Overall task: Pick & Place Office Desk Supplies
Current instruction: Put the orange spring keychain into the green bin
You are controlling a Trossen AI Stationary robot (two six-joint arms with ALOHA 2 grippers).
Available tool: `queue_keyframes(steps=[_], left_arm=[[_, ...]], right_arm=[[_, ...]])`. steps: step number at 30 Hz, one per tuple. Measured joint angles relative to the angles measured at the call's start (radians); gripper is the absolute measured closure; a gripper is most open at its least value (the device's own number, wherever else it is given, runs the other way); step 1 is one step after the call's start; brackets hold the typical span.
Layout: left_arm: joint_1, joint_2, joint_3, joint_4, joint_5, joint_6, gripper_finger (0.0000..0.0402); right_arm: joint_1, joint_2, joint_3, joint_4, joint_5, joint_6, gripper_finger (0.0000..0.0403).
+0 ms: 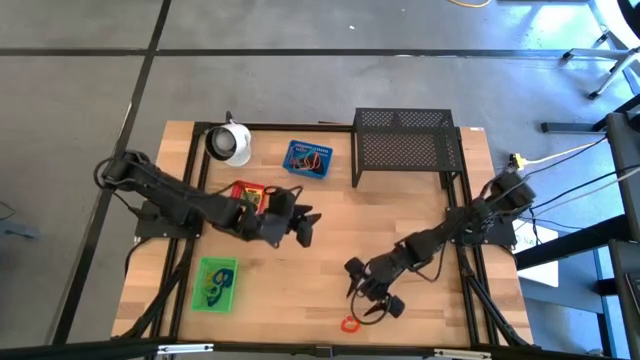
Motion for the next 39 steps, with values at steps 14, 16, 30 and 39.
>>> queue_keyframes(steps=[14, 16, 30, 39], left_arm=[[-0.103, 0.000, 0.000, -0.002, -0.144, -0.070, 0.0221], [-0.109, 0.000, 0.000, -0.002, -0.144, -0.070, 0.0221], [-0.131, 0.000, 0.000, -0.010, -0.144, -0.070, 0.0222], [-0.131, 0.001, 0.000, -0.009, -0.144, -0.070, 0.0222]], right_arm=[[0.046, 0.230, 0.175, -0.015, -0.015, -0.107, 0.0080], [0.046, 0.239, 0.188, -0.013, 0.032, -0.108, 0.0080], [0.053, 0.293, 0.222, -0.114, 0.160, -0.099, 0.0080], [0.030, 0.291, 0.222, -0.168, 0.186, 0.089, 0.0080]])
